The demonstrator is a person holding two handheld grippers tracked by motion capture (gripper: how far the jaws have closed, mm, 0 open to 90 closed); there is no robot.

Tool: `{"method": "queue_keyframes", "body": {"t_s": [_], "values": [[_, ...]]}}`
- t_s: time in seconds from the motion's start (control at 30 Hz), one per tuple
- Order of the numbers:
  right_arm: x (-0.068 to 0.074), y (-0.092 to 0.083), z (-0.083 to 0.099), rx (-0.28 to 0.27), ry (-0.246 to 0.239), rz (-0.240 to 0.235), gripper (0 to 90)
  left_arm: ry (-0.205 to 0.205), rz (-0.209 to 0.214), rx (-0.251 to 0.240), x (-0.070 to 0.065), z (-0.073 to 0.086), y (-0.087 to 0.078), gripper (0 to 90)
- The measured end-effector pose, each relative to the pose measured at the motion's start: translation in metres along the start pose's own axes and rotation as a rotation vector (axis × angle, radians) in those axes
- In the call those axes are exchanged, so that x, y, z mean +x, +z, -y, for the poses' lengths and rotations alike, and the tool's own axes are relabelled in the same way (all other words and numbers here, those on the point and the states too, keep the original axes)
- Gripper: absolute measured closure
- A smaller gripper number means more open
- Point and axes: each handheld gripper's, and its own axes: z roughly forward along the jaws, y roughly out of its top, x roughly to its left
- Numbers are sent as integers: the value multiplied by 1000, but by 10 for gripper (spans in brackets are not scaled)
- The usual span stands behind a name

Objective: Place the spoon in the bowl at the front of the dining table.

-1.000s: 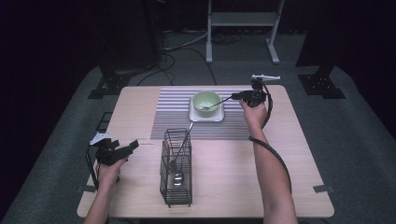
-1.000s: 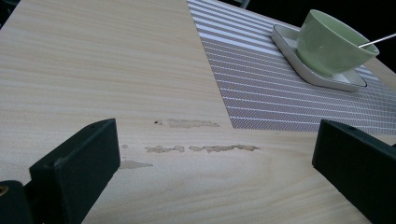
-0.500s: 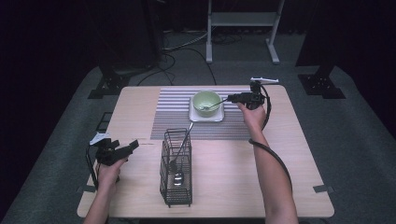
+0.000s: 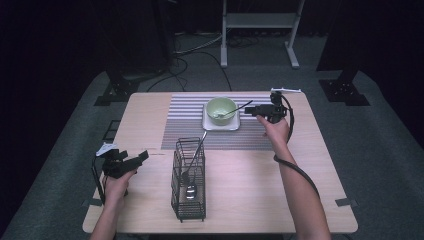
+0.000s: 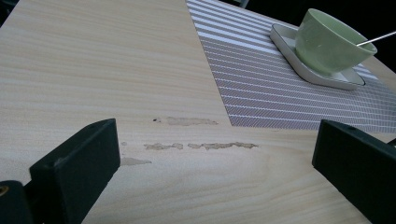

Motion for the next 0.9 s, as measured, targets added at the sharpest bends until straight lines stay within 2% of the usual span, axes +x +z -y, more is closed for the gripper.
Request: {"method": "queue_keyframes", "body": {"t_s": [0.3,0.47,0.9], "values": [[0,-11,7,41,-31,0,392,1,-1,-1,0,0,-1,0],[1,-17,11,55,-30,-30,360,3,-1,1,0,0,0,0],[10,-22,23,92,-69,-50,338,6,-3,2,0,0,1,0]]}}
